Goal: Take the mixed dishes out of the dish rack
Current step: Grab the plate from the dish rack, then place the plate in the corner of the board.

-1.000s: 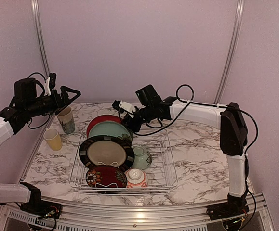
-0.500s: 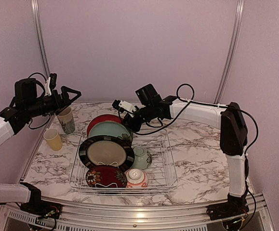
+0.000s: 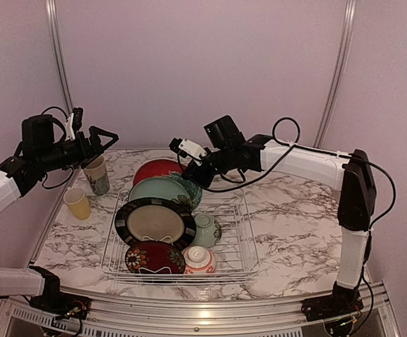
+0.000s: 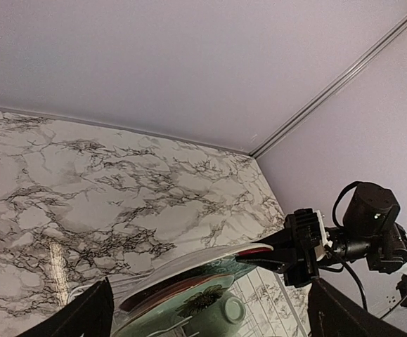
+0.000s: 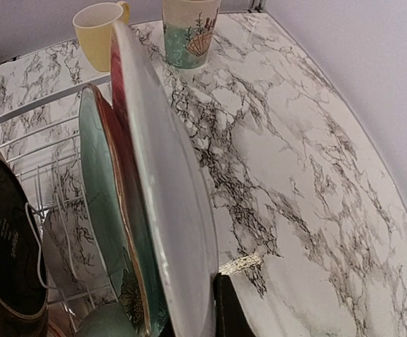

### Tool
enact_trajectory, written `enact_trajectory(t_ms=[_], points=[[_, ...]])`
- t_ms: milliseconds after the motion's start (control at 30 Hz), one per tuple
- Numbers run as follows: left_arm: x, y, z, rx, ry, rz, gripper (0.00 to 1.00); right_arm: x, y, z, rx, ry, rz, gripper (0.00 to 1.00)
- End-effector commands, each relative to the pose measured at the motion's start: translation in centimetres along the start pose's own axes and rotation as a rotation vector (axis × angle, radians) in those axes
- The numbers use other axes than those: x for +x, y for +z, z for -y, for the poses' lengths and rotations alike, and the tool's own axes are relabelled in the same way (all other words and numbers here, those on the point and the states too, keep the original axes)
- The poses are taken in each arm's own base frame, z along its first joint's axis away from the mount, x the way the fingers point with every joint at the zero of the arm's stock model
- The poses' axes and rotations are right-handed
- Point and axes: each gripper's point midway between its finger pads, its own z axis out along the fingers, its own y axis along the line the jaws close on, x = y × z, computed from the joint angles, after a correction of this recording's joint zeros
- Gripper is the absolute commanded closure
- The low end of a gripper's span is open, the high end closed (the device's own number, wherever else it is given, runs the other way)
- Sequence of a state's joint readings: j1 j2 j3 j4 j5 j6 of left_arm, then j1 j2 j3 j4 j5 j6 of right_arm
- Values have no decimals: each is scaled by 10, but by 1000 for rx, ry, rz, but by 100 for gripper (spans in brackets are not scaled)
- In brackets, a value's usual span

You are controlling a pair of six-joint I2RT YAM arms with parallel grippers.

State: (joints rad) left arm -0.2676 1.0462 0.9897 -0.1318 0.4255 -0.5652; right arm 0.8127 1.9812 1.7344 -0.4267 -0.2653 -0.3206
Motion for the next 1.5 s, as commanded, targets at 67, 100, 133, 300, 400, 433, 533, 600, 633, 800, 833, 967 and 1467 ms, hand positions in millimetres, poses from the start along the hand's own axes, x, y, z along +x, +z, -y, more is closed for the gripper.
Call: enact_trajectory(t_ms=[67,100,133,300,400,433,533,600,633,800,833,967,1467], points=[[1,-1,1,5,0,8,1,-96,-79,22,162,-13,294,100],[1,-2,2,5,-1,9,1,-99,-85,22,165,-12,303,100],[1,-2,2,5,-2,10,1,-102,-90,22,165,-16,311,100],[0,-2,3,11,-8,14,1,-114,-115,25,192,-3,349,100],[0,-2,3,13,-12,20,1,-118,-137,37,225,56,390,100],[0,-1,3,16,-15,21,1,-117,-146,43,228,89,410,100],[1,2,3,23,-24,21,1,-114,-180,63,209,200,523,100],[2,4,3,28,-29,18,1,-107,-202,73,186,294,578,100],[2,5,3,31,-31,15,1,-102,-207,78,192,321,585,100],[3,8,5,40,-34,14,1,-70,-239,111,290,490,622,100],[3,8,5,42,-34,14,1,-64,-249,117,297,528,660,100],[6,12,5,49,-38,7,1,-13,-275,142,328,692,728,100],[10,20,9,65,-25,-11,1,208,-327,216,539,1320,836,100]])
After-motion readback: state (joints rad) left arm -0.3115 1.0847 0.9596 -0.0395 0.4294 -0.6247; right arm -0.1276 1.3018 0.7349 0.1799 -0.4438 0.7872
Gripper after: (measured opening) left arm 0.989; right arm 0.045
